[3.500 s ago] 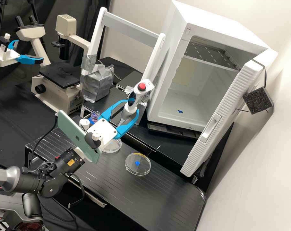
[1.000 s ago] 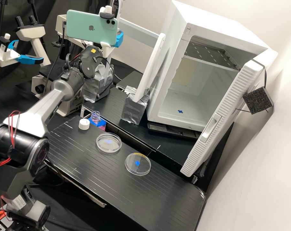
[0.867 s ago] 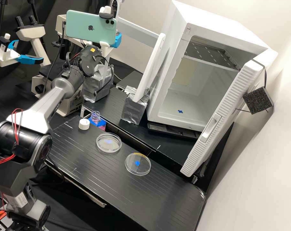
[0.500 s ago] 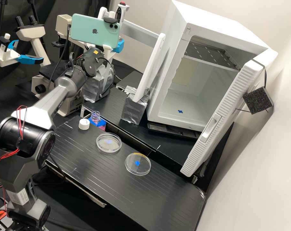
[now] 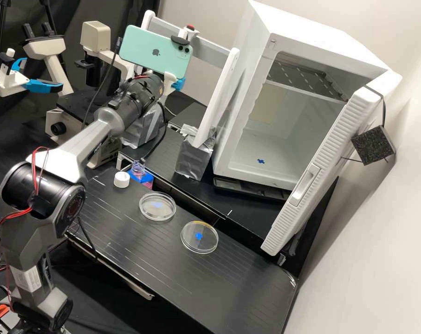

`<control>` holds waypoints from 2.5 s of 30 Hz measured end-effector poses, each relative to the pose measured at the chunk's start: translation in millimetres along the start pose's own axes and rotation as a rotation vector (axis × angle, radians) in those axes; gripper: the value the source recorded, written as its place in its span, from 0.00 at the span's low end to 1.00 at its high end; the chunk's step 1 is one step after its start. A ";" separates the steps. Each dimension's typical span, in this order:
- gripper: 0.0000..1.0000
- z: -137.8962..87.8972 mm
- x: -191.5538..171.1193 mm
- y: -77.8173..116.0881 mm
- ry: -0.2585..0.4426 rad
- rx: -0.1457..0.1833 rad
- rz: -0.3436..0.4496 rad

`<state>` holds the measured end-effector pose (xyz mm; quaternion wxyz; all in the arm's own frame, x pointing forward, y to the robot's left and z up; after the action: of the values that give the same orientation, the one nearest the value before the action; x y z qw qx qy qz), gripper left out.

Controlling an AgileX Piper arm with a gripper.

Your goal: Use the pipette

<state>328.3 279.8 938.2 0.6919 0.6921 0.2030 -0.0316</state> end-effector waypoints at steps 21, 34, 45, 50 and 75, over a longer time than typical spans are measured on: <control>0.00 -13.1 -4.4 17.6 0.098 -0.014 0.021; 0.00 -17.1 4.5 23.7 0.078 -0.018 0.040; 0.00 -8.0 10.8 17.2 0.055 -0.011 0.017; 0.00 -6.1 11.6 15.7 0.050 -0.028 0.014; 0.00 22.2 6.9 5.0 0.010 -0.011 0.035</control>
<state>341.5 260.0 939.8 0.6953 0.6917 0.1948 -0.0149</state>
